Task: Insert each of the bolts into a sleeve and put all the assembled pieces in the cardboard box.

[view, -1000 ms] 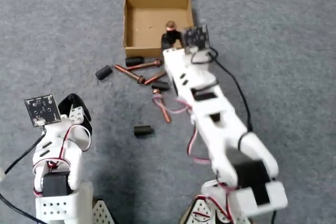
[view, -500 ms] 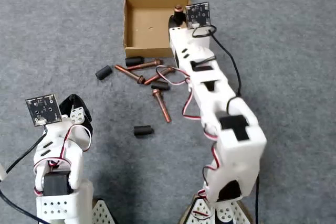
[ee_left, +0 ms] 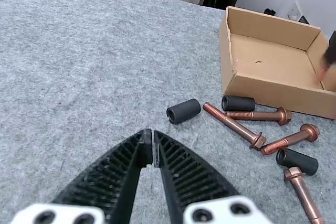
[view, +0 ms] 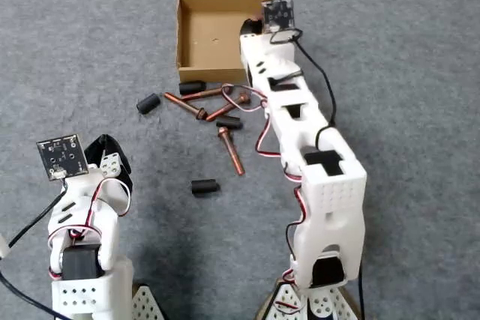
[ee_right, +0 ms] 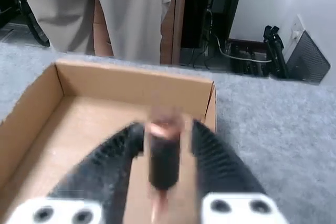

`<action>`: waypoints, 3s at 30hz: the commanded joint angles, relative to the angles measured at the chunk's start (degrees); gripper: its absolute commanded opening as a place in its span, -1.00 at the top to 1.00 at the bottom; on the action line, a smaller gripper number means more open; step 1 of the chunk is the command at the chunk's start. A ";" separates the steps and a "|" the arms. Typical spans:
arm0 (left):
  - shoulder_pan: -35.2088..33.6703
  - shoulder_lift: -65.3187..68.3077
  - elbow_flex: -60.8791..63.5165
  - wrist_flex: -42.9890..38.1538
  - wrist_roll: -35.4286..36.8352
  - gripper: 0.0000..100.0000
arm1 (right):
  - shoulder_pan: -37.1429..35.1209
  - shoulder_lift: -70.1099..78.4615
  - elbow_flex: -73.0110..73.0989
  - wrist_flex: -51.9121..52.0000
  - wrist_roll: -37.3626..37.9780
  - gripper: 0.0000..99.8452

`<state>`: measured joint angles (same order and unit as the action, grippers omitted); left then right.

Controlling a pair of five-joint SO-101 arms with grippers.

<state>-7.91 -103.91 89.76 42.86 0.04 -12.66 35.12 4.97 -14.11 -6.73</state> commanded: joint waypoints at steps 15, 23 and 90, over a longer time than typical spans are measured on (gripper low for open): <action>0.00 -0.40 -1.05 -1.23 0.53 0.96 | 1.27 -2.86 -3.91 1.85 0.44 0.73; -0.62 0.04 -1.41 -0.09 2.29 0.77 | 2.68 -17.54 1.80 15.21 0.44 0.99; -23.30 77.23 -51.96 31.82 10.02 0.41 | -31.08 -41.54 18.51 87.30 49.85 0.64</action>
<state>-29.80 -26.73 38.95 74.15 10.59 -42.90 -9.54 26.15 74.95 40.13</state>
